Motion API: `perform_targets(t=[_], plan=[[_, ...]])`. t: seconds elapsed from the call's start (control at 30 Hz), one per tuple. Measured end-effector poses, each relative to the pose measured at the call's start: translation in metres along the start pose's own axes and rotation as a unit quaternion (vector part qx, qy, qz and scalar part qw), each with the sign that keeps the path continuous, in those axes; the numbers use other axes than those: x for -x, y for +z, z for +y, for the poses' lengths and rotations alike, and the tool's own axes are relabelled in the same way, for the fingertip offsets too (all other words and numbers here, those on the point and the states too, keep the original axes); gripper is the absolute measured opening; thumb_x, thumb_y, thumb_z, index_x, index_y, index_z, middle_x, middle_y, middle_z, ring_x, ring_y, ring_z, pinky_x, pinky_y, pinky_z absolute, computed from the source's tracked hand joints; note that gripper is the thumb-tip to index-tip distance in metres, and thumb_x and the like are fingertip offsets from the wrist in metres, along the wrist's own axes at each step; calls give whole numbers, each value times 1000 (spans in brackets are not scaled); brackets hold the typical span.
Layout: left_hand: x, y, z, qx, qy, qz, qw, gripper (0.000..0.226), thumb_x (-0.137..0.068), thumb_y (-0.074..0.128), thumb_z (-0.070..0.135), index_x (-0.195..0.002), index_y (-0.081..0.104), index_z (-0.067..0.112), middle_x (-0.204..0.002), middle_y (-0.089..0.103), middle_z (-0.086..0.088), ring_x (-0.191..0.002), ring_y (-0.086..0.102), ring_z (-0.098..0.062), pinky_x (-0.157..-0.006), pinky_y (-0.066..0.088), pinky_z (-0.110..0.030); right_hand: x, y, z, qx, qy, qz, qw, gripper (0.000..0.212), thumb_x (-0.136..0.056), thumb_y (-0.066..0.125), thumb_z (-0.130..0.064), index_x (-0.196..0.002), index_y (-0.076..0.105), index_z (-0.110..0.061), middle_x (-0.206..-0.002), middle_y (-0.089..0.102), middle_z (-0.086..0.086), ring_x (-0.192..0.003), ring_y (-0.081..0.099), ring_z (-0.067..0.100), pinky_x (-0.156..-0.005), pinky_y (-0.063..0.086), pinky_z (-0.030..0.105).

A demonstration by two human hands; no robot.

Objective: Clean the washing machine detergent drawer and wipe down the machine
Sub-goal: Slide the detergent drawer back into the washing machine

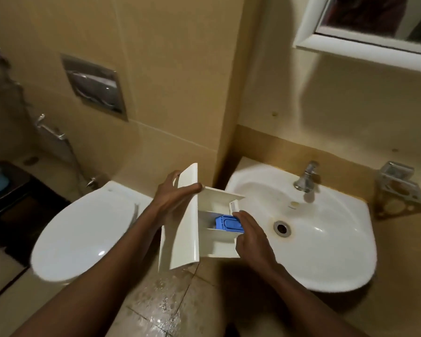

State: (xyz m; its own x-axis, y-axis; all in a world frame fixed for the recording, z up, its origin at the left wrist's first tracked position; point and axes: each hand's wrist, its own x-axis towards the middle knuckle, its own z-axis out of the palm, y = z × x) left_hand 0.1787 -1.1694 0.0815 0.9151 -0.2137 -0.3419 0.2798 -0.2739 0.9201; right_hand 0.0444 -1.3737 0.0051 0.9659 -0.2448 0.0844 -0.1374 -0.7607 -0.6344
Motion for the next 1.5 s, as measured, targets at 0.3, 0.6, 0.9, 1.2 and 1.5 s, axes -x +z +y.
perform_targets(t=[0.3,0.6,0.9,1.2,1.5], plan=[[85,-164,-72,143,-95,196,965,89,-59,77,63,-136,36,47,-135,49,-2,-111,55,-30,-74,49,-40,-8,81,-130,-55,-143,-28,988,52,-74,49,6,-123,59,-12,-130,55,2,-123,48,14,-102,24,5],[201,-268,-171,225,-155,461,844,93,-58,81,55,-136,32,43,-135,37,-6,-106,53,-31,-84,55,-52,48,184,-248,-184,-116,-219,951,25,-89,63,-35,-112,55,-31,-121,52,-9,-108,54,12,-88,51,31],[278,-333,-246,354,-237,664,615,97,-50,80,61,-128,24,43,-133,28,-5,-112,47,-39,-87,55,-58,127,284,-367,-227,184,-598,747,62,-77,52,-75,-128,49,-42,-126,57,-1,-115,52,31,-89,47,55],[297,-429,-284,405,-196,717,533,93,-69,85,43,-139,25,34,-138,27,-12,-90,50,-26,-83,57,-51,142,399,-480,-193,136,-629,741,48,-90,45,-63,-130,39,-38,-109,57,-4,-96,55,20,-86,44,49],[337,-523,-311,468,-157,727,476,96,-56,90,50,-129,30,39,-130,45,-16,-104,61,-40,-61,55,-69,149,495,-582,-179,-31,-662,727,39,-92,51,-42,-128,47,-28,-108,62,-1,-96,61,18,-71,48,31]])
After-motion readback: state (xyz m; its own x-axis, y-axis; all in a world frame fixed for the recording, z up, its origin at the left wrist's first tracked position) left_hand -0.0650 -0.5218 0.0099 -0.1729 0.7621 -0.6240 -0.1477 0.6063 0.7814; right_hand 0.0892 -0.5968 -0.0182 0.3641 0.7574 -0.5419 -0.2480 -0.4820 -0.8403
